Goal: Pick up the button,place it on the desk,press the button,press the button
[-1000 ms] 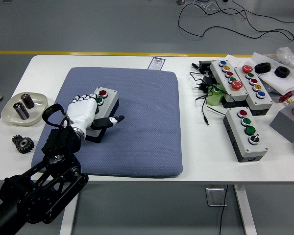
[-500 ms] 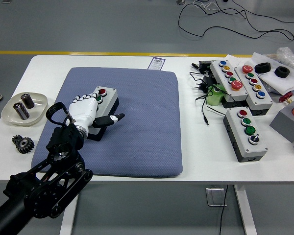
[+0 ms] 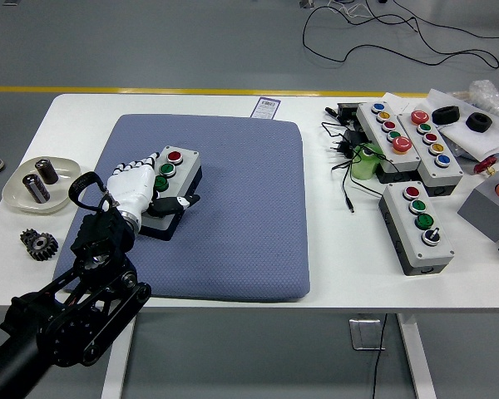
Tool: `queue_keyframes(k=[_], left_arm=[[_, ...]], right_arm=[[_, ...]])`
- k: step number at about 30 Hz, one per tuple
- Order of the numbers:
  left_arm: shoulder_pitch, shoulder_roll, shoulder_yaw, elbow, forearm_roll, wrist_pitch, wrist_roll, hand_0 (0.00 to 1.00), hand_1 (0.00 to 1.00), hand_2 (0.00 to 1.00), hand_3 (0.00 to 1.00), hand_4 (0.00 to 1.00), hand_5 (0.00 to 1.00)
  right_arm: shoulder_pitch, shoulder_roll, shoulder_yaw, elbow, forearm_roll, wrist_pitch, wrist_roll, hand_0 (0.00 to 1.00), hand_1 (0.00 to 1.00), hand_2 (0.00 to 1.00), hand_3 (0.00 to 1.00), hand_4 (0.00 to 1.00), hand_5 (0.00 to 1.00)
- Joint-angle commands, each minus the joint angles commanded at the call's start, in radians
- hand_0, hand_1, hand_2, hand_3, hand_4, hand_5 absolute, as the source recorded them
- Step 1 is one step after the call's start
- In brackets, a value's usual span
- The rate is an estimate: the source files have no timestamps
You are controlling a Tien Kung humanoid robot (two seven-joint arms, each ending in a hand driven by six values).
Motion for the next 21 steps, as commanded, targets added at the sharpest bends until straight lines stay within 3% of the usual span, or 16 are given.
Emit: queue_keyframes(k=[4, 10, 18, 19, 21], left_arm=[[-0.003, -0.006, -0.004, 0.008, 0.0, -0.036, 0.0, 0.94, 0.998, 0.998, 0.998, 0.998, 0.677], [-0.004, -0.019, -0.04, 0.014, 0.0, -0.025, 0.0, 0.902, 0.998, 0.998, 0.998, 0.998, 0.645], [-0.008, -0.025, -0.076, 0.048, 0.0, -0.061, 0.0, 0.873, 0.998, 0.998, 0.998, 0.998, 0.622], [-0.008, -0.026, -0.079, 0.052, 0.0, -0.063, 0.0, 0.734, 0.943, 0.998, 0.998, 0.998, 0.598], [-0.007, -0.028, -0.086, 0.058, 0.0, -0.065, 0.0, 0.734, 0.943, 0.998, 0.998, 0.998, 0.598]], right_arm=[[0.001, 0.0, 0.001, 0.0, 0.0, -0.001, 0.0, 0.654, 0.65, 0.683, 0.6, 0.439, 0.318], [0.001, 0.001, 0.004, 0.0, -0.003, -0.001, 0.0, 0.654, 0.65, 0.683, 0.6, 0.439, 0.318], [0.001, -0.001, 0.002, 0.0, -0.003, -0.001, 0.0, 0.654, 0.65, 0.682, 0.6, 0.439, 0.318], [0.001, 0.0, 0.002, 0.0, -0.003, -0.001, 0.0, 0.654, 0.65, 0.682, 0.599, 0.44, 0.318], [0.001, -0.001, 0.002, 0.0, -0.003, -0.001, 0.0, 0.654, 0.65, 0.682, 0.599, 0.44, 0.318]])
